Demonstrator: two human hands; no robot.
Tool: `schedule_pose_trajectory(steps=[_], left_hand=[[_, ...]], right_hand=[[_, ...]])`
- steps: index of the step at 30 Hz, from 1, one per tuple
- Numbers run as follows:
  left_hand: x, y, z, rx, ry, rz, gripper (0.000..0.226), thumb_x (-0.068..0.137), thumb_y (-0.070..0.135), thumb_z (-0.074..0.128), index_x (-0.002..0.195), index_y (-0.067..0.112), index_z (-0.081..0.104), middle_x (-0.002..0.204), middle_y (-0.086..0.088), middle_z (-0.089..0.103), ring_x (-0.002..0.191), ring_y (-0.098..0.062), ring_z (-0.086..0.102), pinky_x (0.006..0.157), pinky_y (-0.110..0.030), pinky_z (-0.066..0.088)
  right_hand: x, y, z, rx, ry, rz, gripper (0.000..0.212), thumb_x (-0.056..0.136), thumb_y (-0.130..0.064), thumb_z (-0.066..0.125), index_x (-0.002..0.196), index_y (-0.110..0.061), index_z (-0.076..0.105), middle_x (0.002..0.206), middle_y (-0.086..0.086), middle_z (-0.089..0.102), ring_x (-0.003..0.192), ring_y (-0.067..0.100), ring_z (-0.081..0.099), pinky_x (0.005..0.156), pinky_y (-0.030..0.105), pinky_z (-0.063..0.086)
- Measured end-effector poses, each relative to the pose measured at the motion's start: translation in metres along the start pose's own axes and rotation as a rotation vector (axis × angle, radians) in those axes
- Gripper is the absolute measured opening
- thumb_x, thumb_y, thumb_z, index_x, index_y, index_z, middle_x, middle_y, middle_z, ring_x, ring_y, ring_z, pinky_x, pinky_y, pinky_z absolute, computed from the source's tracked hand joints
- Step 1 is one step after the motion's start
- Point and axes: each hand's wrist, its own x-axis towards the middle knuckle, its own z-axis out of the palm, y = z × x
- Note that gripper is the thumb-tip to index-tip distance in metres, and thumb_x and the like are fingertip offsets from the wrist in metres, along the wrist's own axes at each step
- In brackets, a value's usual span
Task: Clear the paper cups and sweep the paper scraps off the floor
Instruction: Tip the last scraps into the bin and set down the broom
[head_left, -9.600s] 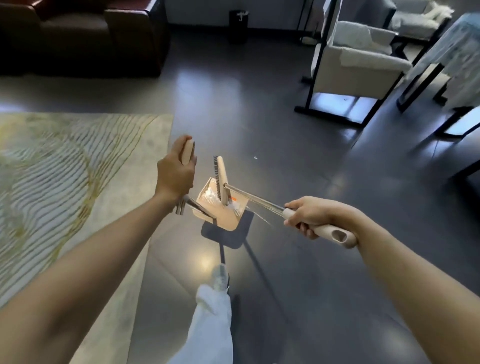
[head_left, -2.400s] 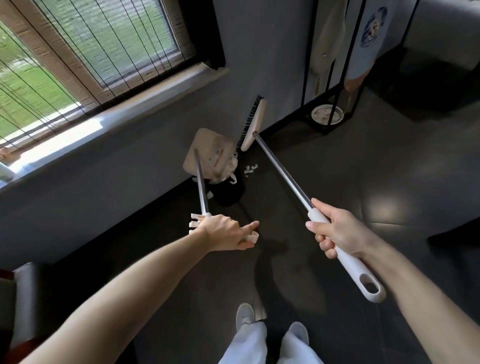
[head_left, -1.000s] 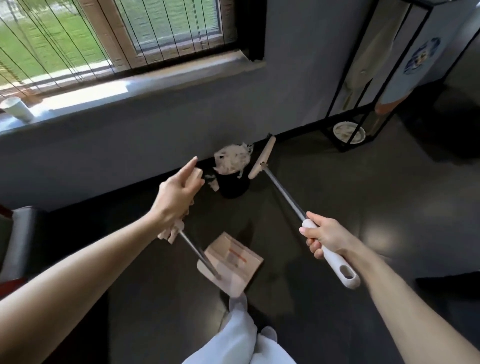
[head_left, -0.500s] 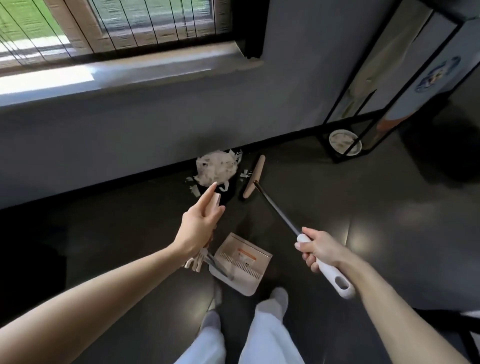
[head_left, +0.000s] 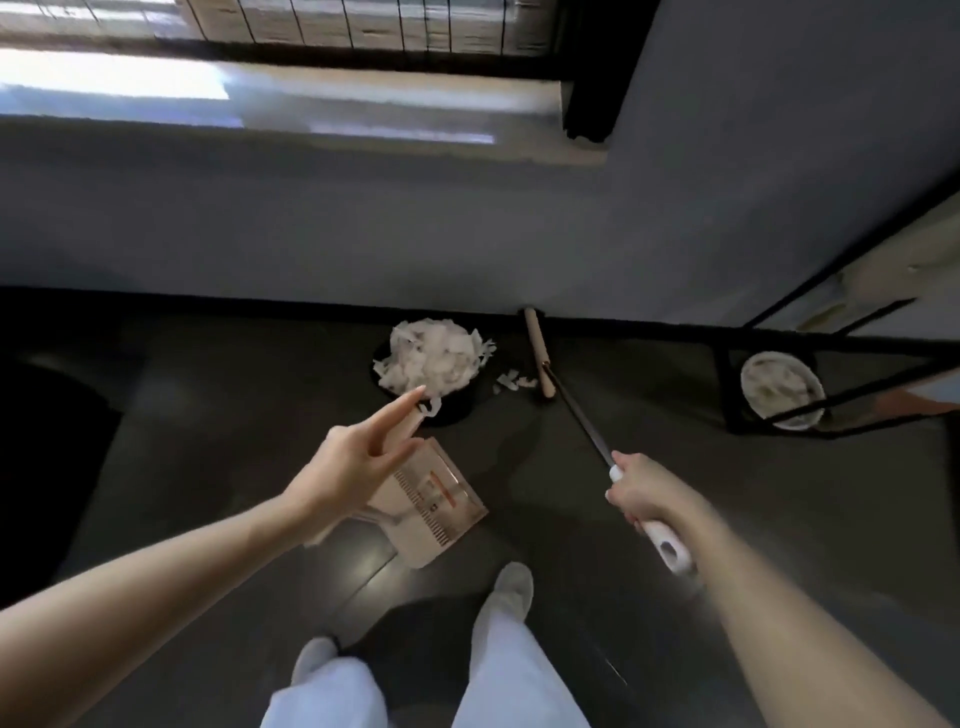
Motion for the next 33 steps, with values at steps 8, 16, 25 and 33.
schedule_pose_trajectory(steps=[8, 16, 25, 33], left_hand=[[0.014, 0.001, 0.001, 0.008, 0.12, -0.072, 0.054, 0.092, 0.031, 0.061, 0.126, 0.064, 0.036, 0.073, 0.003, 0.057, 0.052, -0.005, 0.047, 0.048, -0.018, 0.042], [-0.004, -0.02, -0.002, -0.008, 0.119, -0.064, 0.054, 0.092, 0.032, 0.061, 0.136, 0.055, 0.039, 0.07, 0.0, 0.056, 0.057, -0.017, 0.047, 0.051, -0.028, 0.045], [-0.083, -0.069, -0.05, 0.022, -0.032, 0.055, 0.053, 0.093, 0.027, 0.061, 0.135, 0.049, 0.038, 0.077, 0.008, 0.056, 0.055, 0.008, 0.057, 0.049, -0.012, 0.043], [-0.129, -0.117, -0.1, 0.052, -0.041, 0.052, 0.052, 0.091, 0.033, 0.062, 0.131, 0.057, 0.039, 0.081, 0.001, 0.062, 0.057, -0.01, 0.052, 0.053, -0.019, 0.046]], right_hand=[[0.021, 0.0, -0.005, -0.268, -0.184, -0.037, 0.075, 0.089, -0.008, 0.047, 0.154, -0.023, 0.014, 0.107, 0.011, 0.065, 0.075, 0.023, 0.064, 0.059, 0.026, 0.048], [-0.029, 0.02, 0.032, 0.159, -0.394, 0.026, 0.078, 0.093, -0.013, 0.056, 0.154, -0.031, 0.01, 0.059, 0.005, 0.053, 0.048, 0.012, 0.049, 0.052, 0.028, 0.047], [-0.111, 0.03, 0.108, 0.693, -0.272, 0.165, 0.067, 0.095, 0.002, 0.05, 0.151, -0.027, 0.026, 0.047, -0.001, 0.042, 0.038, 0.005, 0.036, 0.035, 0.016, 0.032], [-0.142, -0.004, 0.143, 0.977, -0.171, 0.202, 0.064, 0.096, 0.003, 0.048, 0.151, -0.021, 0.025, 0.06, 0.001, 0.038, 0.035, 0.004, 0.035, 0.032, 0.015, 0.031]])
